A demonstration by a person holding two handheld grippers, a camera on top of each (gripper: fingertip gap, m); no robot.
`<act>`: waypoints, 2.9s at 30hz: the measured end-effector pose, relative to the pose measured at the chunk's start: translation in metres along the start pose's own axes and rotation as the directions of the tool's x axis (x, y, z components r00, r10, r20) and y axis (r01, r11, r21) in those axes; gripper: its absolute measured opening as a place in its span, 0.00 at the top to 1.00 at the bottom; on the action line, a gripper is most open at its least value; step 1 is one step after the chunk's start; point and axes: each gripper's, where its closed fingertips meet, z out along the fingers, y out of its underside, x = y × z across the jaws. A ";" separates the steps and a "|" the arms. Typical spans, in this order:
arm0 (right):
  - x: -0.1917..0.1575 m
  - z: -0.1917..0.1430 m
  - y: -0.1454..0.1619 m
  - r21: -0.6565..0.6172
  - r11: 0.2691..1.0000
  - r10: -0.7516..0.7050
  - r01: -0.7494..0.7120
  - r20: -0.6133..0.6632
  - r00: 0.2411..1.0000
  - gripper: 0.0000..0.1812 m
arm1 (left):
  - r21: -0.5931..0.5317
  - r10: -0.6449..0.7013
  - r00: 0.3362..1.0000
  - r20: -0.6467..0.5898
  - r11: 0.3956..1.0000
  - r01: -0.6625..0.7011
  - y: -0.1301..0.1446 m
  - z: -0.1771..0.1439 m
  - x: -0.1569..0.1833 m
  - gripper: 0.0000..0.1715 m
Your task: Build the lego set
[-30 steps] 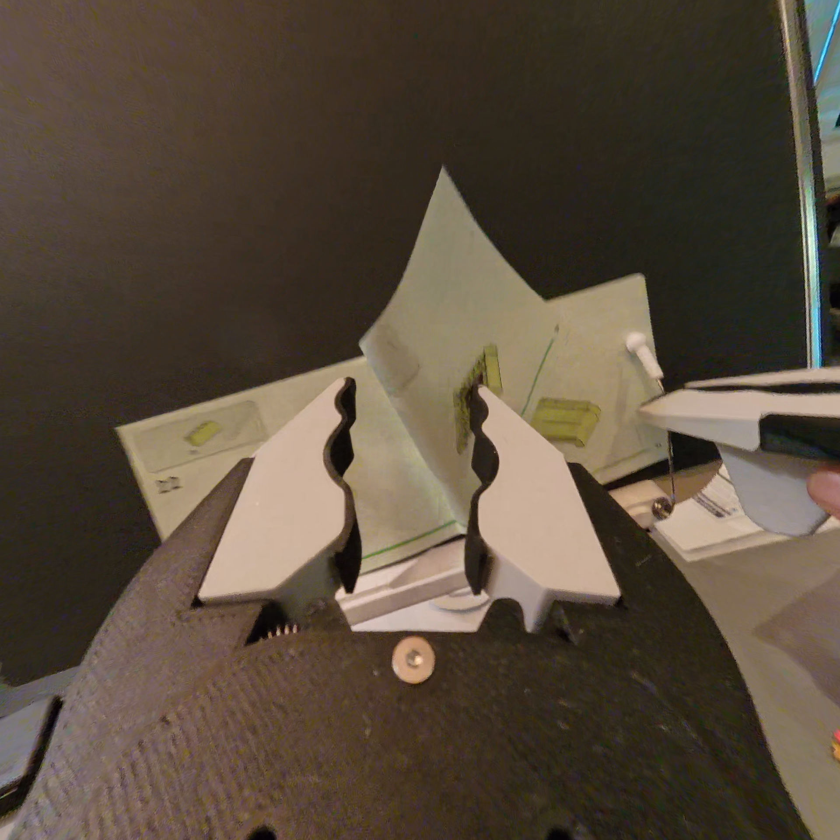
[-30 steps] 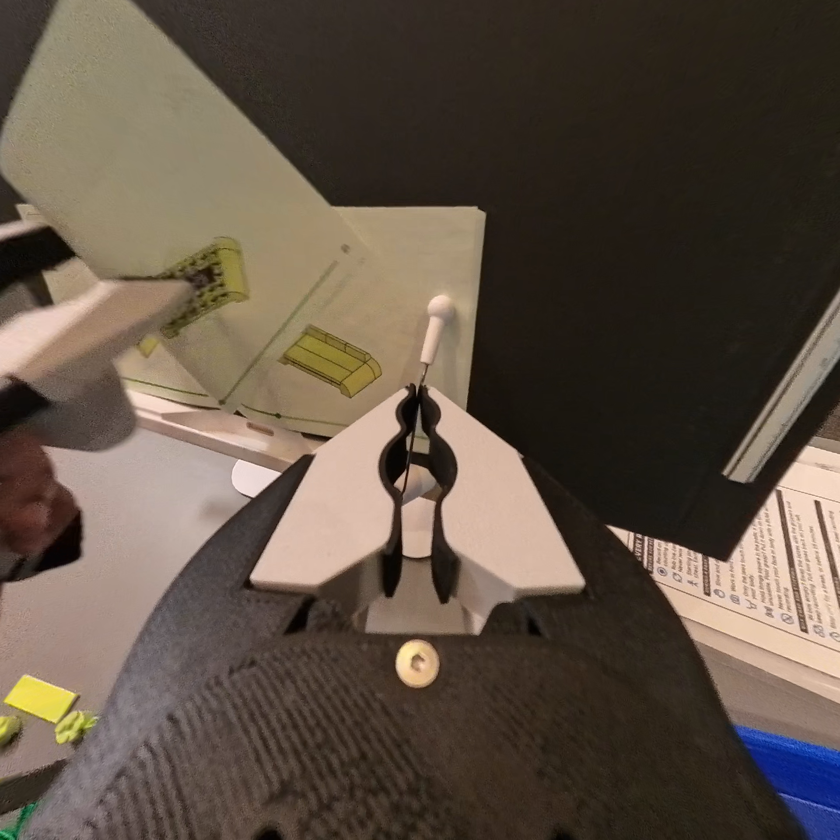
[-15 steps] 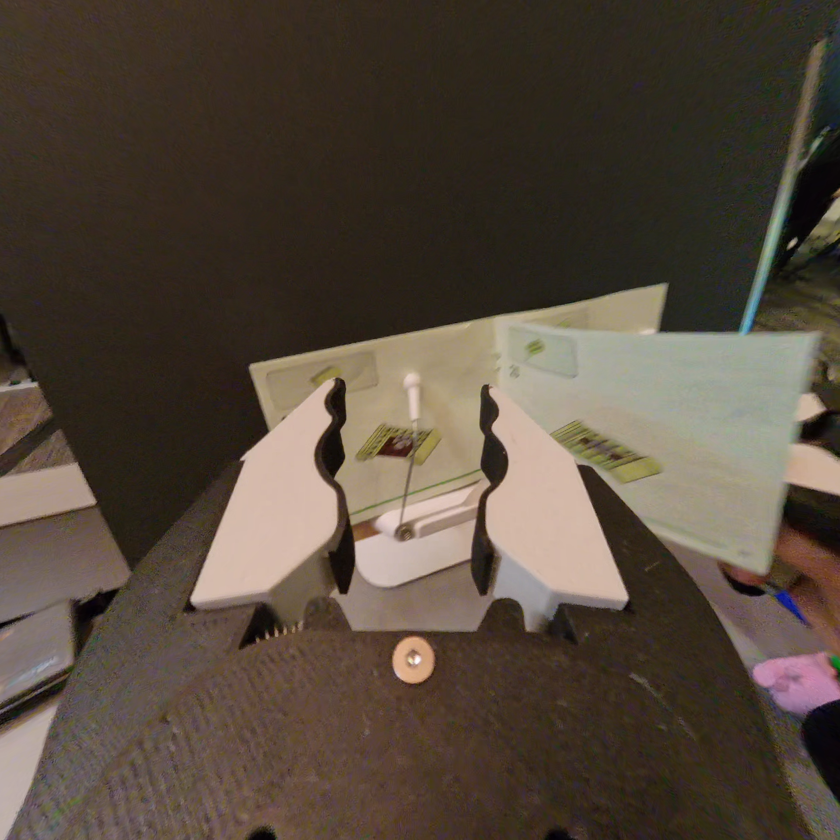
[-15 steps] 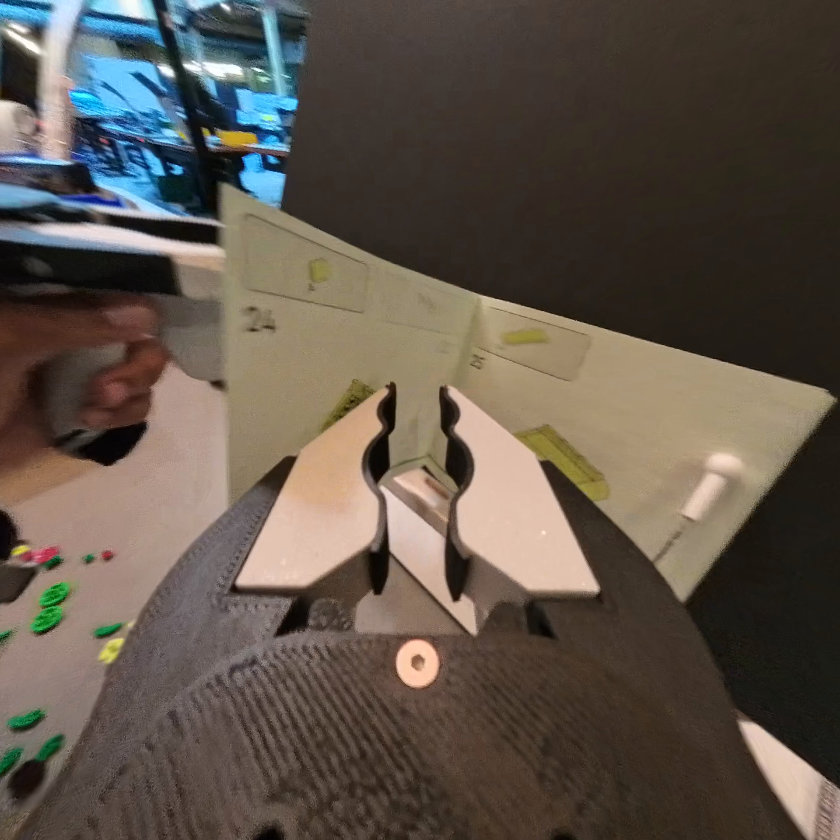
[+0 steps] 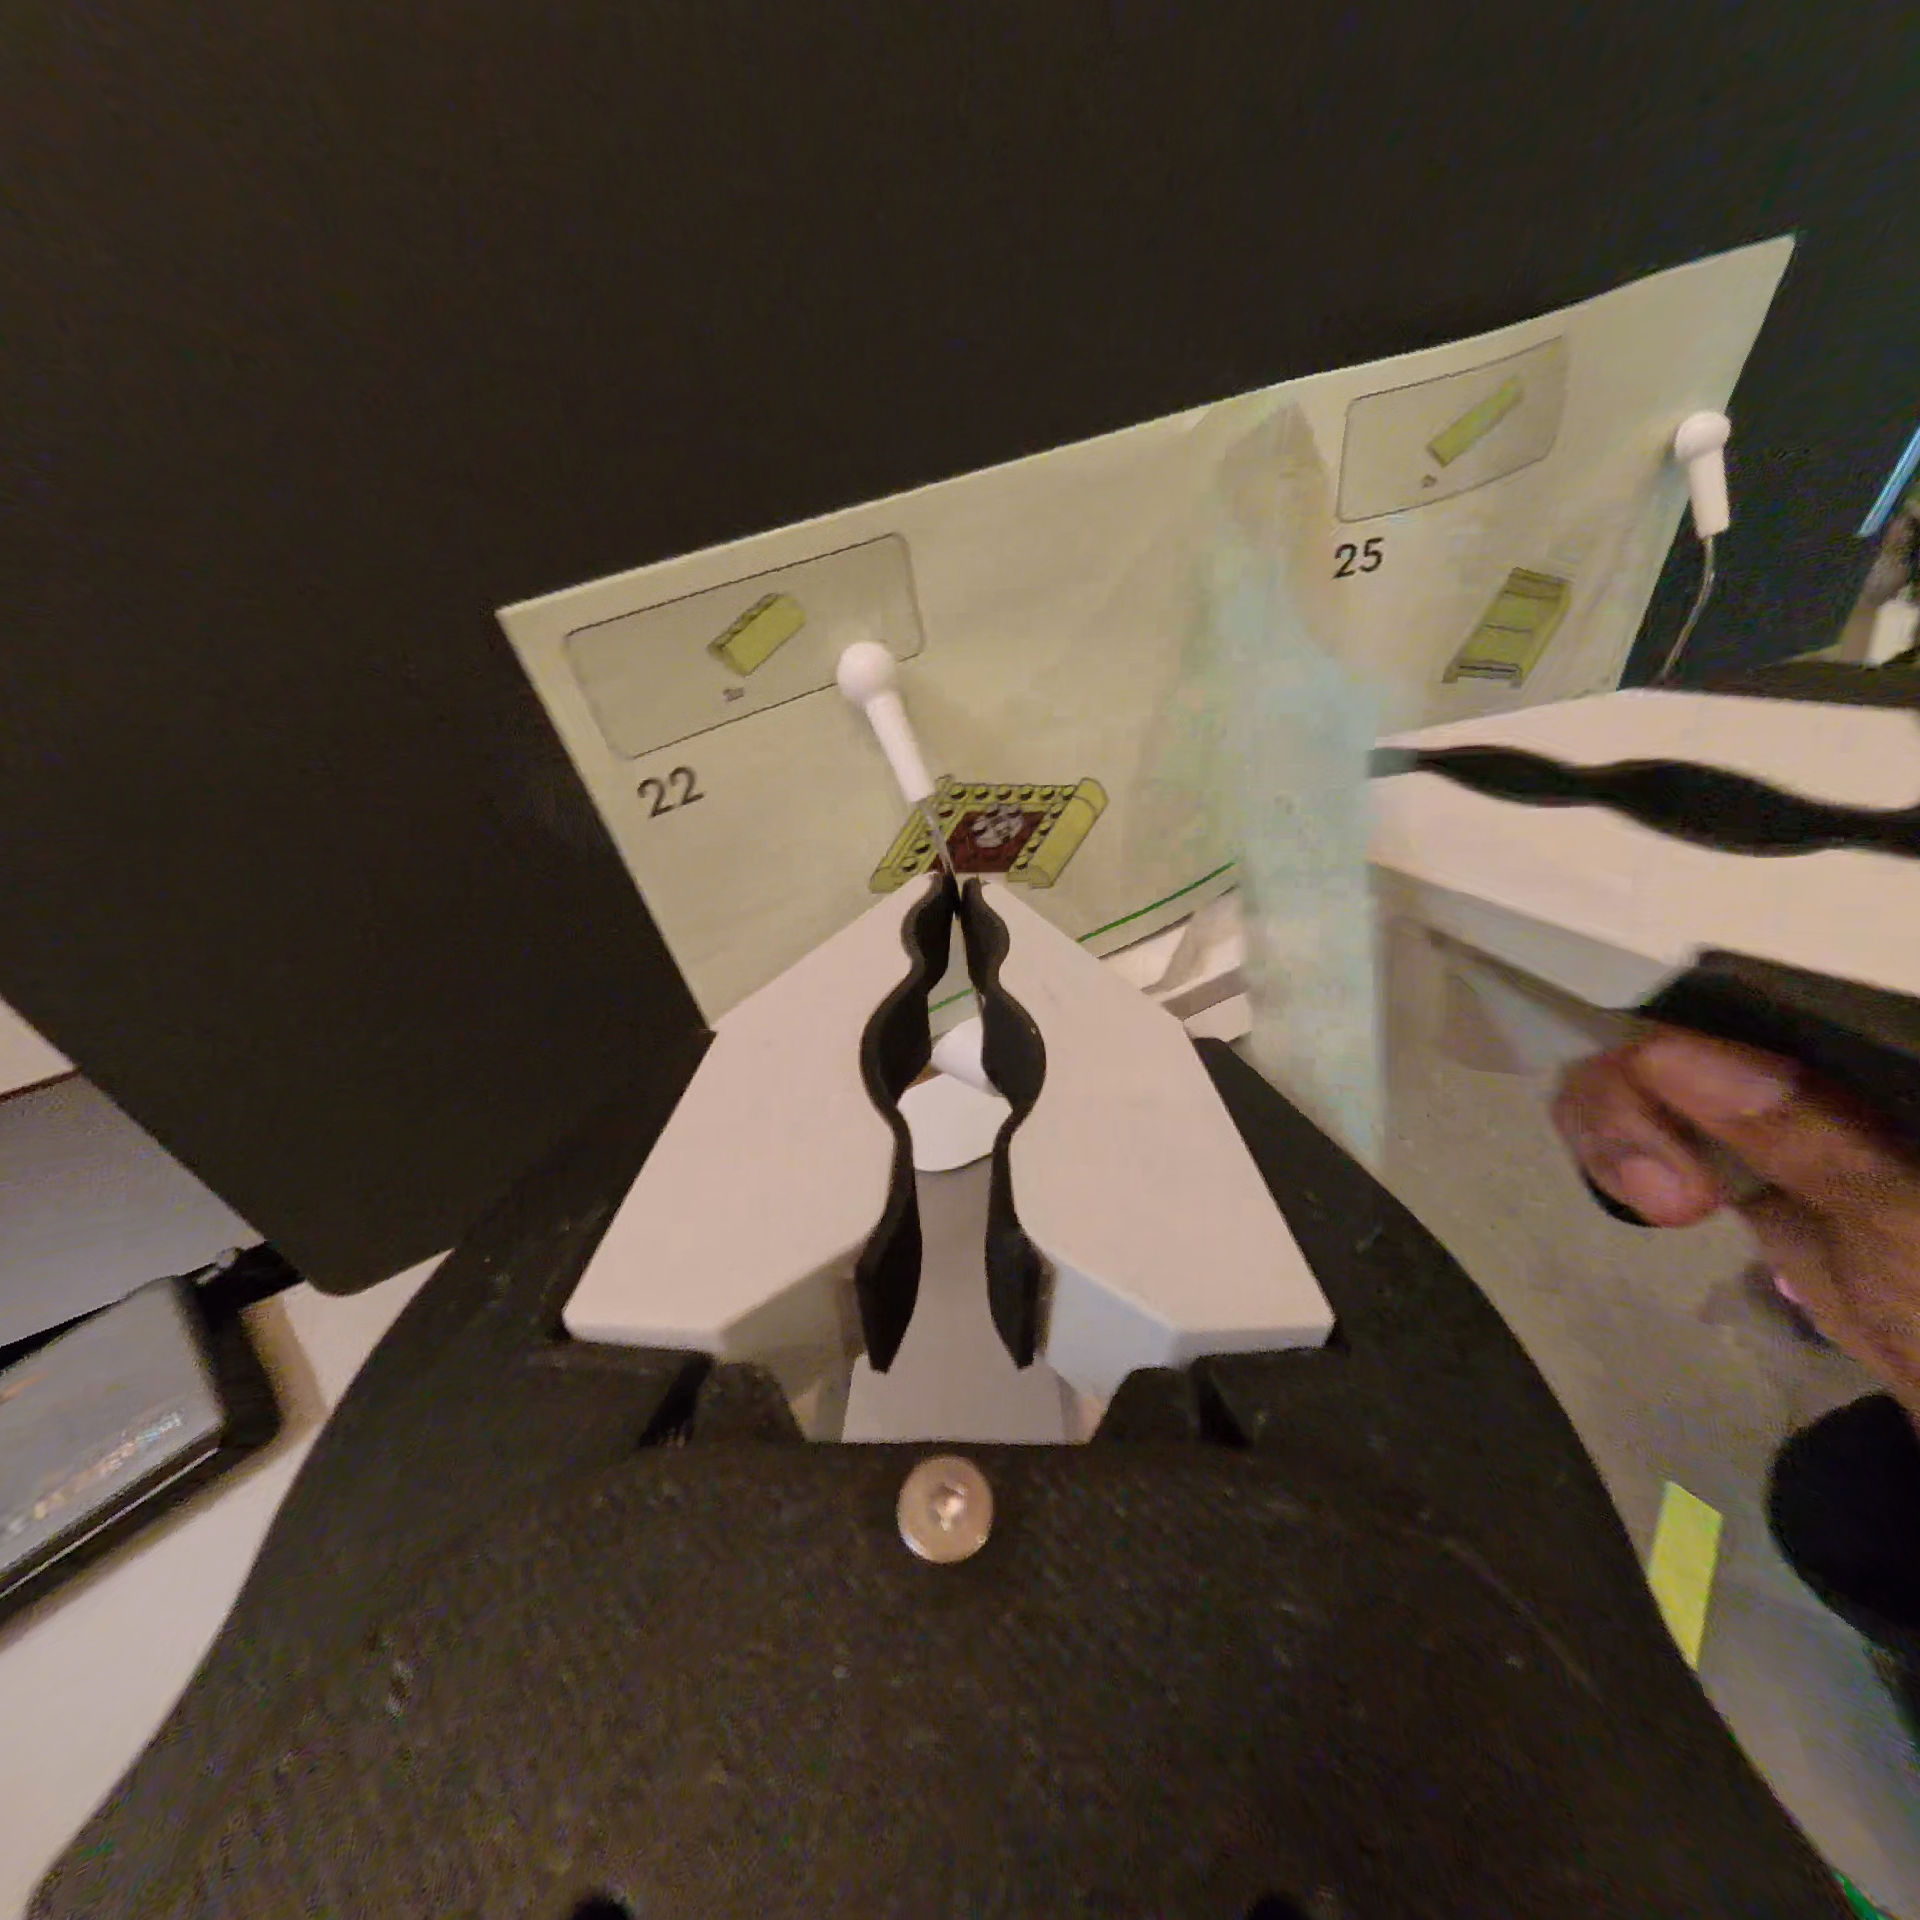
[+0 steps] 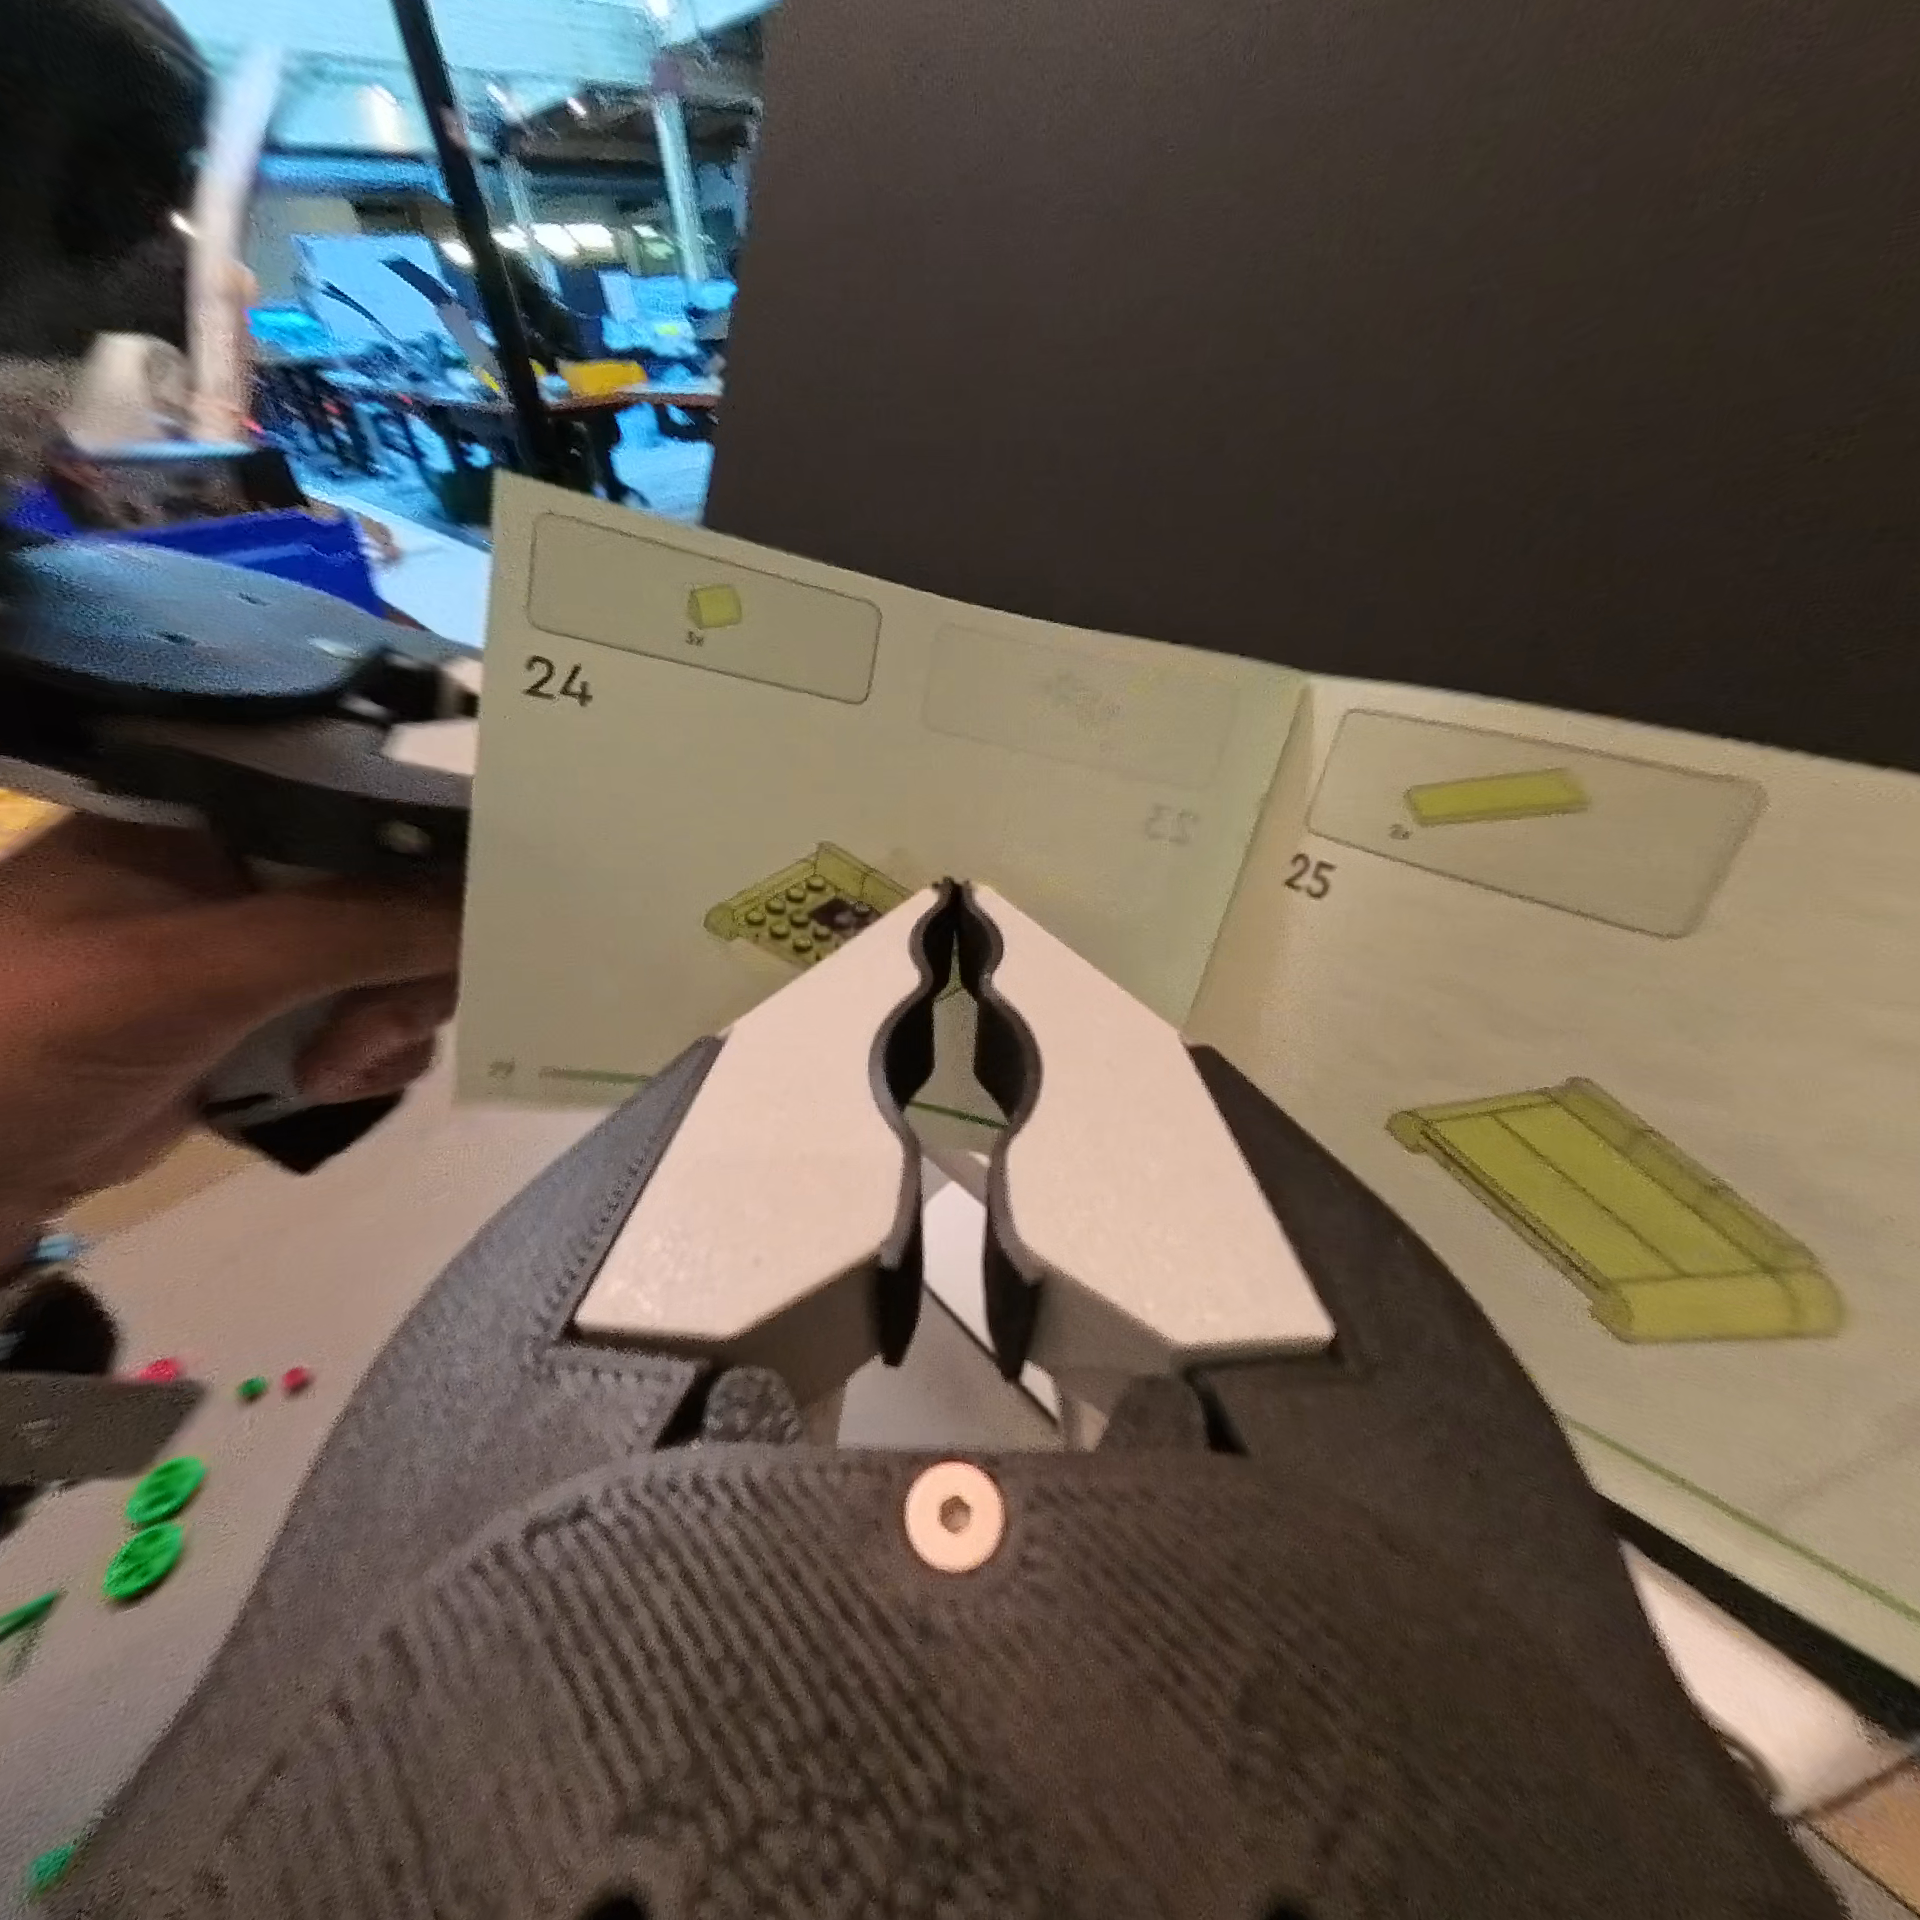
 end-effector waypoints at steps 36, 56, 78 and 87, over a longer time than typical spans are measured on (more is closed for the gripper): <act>-0.013 0.051 0.018 -0.121 0.866 -0.500 0.486 -0.241 0.832 1.00 | -0.108 -0.154 0.985 0.073 0.981 0.161 0.025 -0.026 -0.039 0.79; -0.010 0.056 0.006 0.059 0.987 -0.143 0.152 -0.142 0.980 1.00 | -0.022 -0.158 0.987 -0.009 0.987 0.158 0.017 -0.018 -0.042 0.96; -0.010 0.059 -0.001 0.115 0.981 -0.133 0.156 -0.186 0.974 1.00 | -0.090 -0.074 0.997 0.025 0.993 0.076 0.024 -0.025 -0.041 1.00; -0.010 0.061 -0.002 0.116 0.971 -0.177 0.207 -0.226 0.958 1.00 | -0.033 -0.097 0.993 -0.063 0.995 0.095 0.011 -0.038 -0.030 1.00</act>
